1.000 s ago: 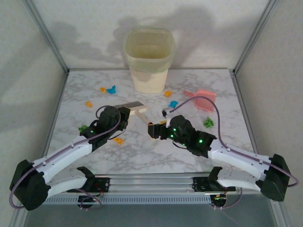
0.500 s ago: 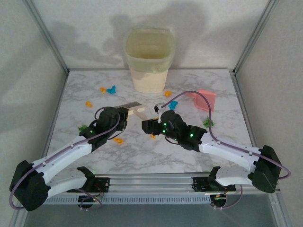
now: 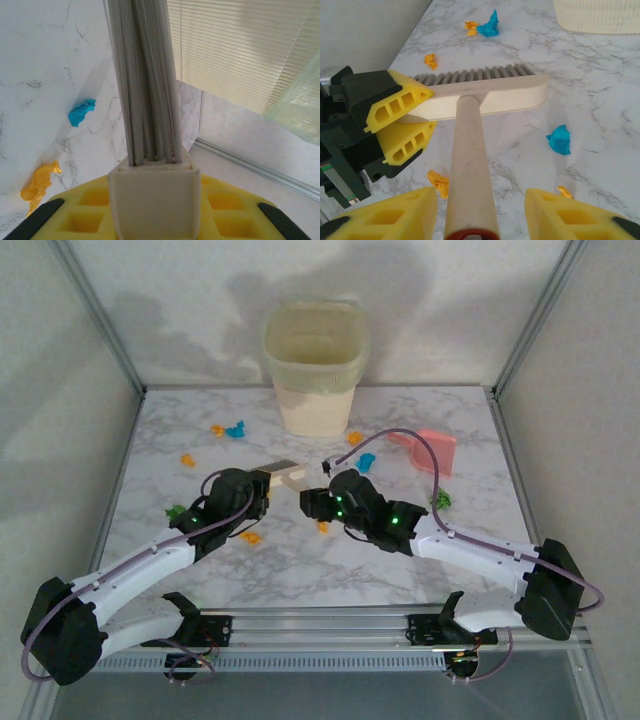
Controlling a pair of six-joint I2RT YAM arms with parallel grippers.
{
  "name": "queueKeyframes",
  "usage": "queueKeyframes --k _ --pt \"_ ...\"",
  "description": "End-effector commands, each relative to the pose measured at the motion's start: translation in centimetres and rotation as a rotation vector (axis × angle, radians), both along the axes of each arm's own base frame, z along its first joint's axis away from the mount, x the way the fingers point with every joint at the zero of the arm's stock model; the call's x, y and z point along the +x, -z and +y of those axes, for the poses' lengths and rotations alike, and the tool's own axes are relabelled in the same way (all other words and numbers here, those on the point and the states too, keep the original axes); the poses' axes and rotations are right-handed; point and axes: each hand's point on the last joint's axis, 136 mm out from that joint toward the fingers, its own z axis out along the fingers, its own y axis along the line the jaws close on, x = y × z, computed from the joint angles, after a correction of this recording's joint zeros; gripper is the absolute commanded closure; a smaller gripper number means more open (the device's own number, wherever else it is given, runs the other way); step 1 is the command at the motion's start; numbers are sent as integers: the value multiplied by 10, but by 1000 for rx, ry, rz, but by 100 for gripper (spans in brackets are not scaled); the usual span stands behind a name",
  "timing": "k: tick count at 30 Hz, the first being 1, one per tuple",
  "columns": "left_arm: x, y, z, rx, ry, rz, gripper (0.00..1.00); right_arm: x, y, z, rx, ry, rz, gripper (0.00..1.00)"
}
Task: Sweep away the paper scraps from the table
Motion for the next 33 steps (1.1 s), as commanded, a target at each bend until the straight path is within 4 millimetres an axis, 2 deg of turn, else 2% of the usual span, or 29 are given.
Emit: queueKeyframes --k 1,8,17,23,29,33 --pt "8 -15 6 -38 -55 -43 100 4 -8 1 2 30 -20 50" --pt "12 -14 1 -35 -46 -36 100 3 -5 0 -23 22 -20 42" --pt "17 -15 -2 -44 -50 -35 100 2 -4 5 -16 8 -9 43" --pt "20 -19 -4 -44 -48 -46 100 2 7 2 -17 44 34 41" --pt "21 -15 -7 -40 -34 -38 100 0 9 5 -10 32 55 49" --pt "21 -14 -7 -37 -32 -35 100 2 8 4 -14 42 43 62"
